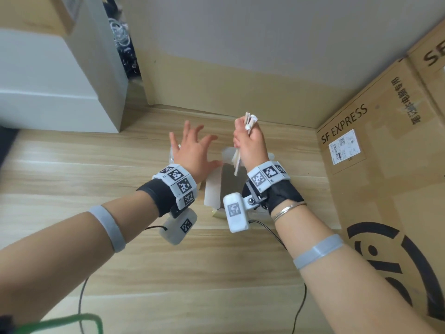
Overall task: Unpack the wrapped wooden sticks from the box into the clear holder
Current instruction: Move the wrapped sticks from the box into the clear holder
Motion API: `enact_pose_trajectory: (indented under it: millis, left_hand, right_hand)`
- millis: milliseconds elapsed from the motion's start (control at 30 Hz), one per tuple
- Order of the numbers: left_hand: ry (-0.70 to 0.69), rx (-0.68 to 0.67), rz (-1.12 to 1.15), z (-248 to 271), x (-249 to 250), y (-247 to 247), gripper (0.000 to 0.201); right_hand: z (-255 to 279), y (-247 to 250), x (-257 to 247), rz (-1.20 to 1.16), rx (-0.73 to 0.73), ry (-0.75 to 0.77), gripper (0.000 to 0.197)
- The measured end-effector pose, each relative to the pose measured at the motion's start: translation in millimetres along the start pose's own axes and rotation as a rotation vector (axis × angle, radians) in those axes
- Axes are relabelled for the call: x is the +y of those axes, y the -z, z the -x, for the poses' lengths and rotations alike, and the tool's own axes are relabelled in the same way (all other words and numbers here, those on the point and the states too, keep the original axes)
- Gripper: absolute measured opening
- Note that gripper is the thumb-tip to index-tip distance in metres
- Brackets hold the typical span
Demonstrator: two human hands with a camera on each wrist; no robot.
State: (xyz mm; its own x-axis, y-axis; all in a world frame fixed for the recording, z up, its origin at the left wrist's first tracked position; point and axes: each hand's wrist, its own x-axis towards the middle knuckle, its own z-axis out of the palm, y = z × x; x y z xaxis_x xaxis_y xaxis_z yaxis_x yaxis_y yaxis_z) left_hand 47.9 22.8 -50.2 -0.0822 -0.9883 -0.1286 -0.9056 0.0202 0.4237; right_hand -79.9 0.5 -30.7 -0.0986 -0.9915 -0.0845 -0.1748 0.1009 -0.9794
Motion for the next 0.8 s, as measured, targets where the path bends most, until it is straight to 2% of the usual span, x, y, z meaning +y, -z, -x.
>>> enact_pose_trajectory:
  millis: [100,200,267,333,433,667,800]
  left_hand:
    - [0.122,-0.11,0.0,0.2,-18.8,1.7,0.082]
    - [0.135,-0.103,0.062,-1.1,-35.5,-0.1,0.083]
    - [0.115,-0.126,0.124,-3.8,-42.6,-0.1,0.075]
    - [0.092,-0.145,0.213,-6.3,-46.8,-0.4,0.057]
    - [0.078,-0.1,0.268,-9.1,-51.1,0.4,0.041]
    - [0.07,-0.058,0.326,-13.6,-54.3,-2.7,0.039]
    - [0.053,-0.056,0.338,-14.5,-54.8,-3.8,0.034]
  right_hand:
    - [-3.1,-14.2,-9.4,-0.191,-0.008,0.04,0.029]
    - [-2.4,-24.7,-17.6,-0.314,-0.01,0.065,0.028]
    - [-2.7,-31.8,-19.2,-0.386,0.001,0.053,0.029]
    - [-3.0,-39.9,-20.9,-0.443,-0.005,0.041,0.031]
    - [-3.0,-53.7,-21.8,-0.473,-0.049,0.024,0.036]
    - [3.0,-70.8,-9.3,-0.243,-0.091,-0.051,0.048]
    - [6.5,-68.8,-2.7,0.085,-0.148,-0.075,0.049]
